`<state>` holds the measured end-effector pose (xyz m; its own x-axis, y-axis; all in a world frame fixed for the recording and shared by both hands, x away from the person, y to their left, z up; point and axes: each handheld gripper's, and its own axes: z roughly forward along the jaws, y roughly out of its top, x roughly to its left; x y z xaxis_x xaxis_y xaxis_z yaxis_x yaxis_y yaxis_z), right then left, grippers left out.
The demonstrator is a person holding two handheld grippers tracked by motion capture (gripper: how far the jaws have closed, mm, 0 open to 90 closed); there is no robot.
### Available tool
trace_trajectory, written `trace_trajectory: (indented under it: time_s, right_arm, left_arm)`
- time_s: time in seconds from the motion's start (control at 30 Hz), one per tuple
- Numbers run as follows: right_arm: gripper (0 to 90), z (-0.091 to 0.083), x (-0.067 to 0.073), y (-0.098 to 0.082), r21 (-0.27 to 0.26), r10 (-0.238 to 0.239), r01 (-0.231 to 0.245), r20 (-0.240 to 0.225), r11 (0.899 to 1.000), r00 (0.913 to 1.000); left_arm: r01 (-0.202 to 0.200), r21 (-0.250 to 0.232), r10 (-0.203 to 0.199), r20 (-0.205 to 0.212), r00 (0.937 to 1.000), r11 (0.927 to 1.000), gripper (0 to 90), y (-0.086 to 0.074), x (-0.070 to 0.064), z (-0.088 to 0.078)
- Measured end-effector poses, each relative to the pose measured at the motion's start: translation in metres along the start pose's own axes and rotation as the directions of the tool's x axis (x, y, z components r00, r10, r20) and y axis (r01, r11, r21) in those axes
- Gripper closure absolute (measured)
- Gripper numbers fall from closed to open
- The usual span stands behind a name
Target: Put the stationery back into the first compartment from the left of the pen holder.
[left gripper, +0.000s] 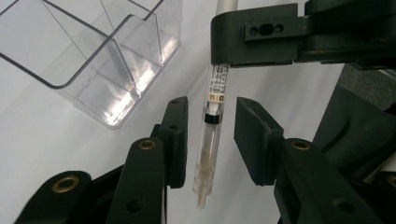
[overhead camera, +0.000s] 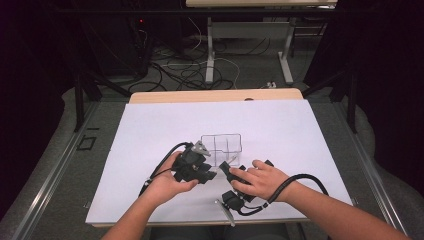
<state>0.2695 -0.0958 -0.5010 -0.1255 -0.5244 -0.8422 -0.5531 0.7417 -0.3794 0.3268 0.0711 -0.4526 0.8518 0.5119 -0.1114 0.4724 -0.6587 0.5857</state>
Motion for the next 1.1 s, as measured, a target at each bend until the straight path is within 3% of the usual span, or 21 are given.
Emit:
trace_trajectory:
  time_s: [0.33, 0.43, 1.1]
  right_arm:
    - [79.8, 0.0, -0.001, 0.003, -0.012, -0.008, 0.008, 0.01, 1.0, 0.9999]
    - [79.8, 0.001, -0.001, 0.004, -0.02, -0.009, 0.009, 0.009, 1.0, 0.9999]
    - [79.8, -0.002, -0.003, 0.007, -0.032, -0.012, 0.012, 0.022, 0.999, 0.9997]
  left_arm:
    - [-0.007, 0.058, 0.006, 0.004, 1.0, 0.9983, 70.9, 0.007, -0.001, 0.012]
    - [0.003, 0.059, -0.004, 0.004, 1.0, 0.9982, 71.5, 0.008, -0.002, 0.014]
    - [-0.031, 0.124, 0.032, -0.008, 0.9994, 0.9918, 77.6, 0.014, -0.004, 0.022]
